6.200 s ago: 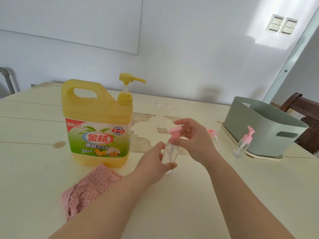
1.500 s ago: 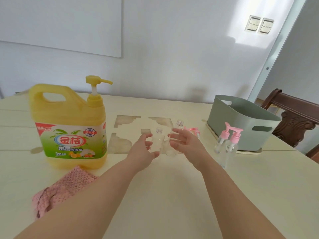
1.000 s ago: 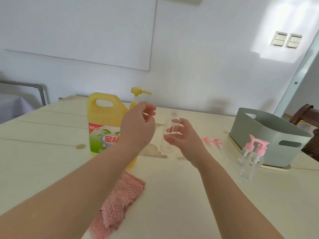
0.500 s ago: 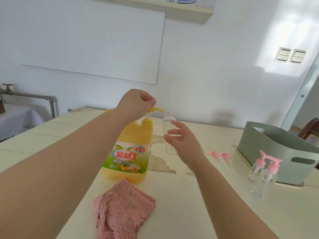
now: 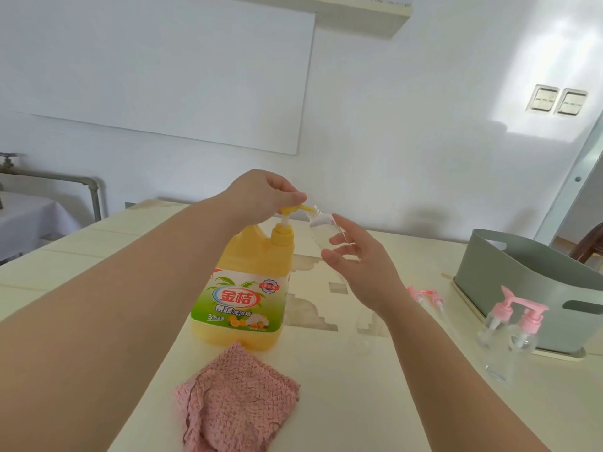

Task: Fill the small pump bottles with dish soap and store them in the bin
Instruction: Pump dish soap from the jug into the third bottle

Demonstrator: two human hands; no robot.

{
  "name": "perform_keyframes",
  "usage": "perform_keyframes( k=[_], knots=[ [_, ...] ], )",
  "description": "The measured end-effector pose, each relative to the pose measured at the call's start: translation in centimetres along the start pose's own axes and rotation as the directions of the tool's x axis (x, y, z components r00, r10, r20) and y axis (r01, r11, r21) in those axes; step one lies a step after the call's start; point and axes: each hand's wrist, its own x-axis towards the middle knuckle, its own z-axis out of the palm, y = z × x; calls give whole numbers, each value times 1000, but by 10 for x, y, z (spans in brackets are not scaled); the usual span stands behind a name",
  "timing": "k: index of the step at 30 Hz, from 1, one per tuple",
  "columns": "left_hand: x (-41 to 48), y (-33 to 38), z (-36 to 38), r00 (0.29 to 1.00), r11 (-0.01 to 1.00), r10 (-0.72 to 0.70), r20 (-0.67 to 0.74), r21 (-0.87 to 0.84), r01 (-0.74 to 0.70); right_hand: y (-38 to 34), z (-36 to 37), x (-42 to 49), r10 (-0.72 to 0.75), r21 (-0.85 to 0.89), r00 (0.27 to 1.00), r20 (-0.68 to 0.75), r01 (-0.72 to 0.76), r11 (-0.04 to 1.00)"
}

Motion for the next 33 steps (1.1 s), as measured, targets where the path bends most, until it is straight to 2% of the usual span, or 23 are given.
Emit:
perform_keyframes(
  k=[8, 19, 23, 27, 30, 33],
  knots=[
    [-2, 0, 4, 1000, 995, 18, 19, 94, -19, 6, -3, -1, 36, 53, 997, -64, -33, 998],
    [-4, -2, 14, 999, 987, 37, -3, 156, -36, 9, 0, -4, 46, 58, 996, -82, -42, 997],
    [-5, 0, 0, 997, 987, -2, 82, 161, -11, 5, 0, -3, 46, 49, 996, -78, -42, 998],
    [-5, 8, -17, 980, 995, -53, 192, 88, 37, -2, -4, 0, 41, 57, 996, -82, -36, 998],
    [-3, 6, -22, 978, 997, -56, 203, 72, 42, -3, -7, 3, 31, 48, 996, -83, -27, 998],
    [-1, 3, -21, 987, 991, -53, 152, 129, 34, 0, -8, 4, 37, 37, 996, -77, -34, 999]
  ],
)
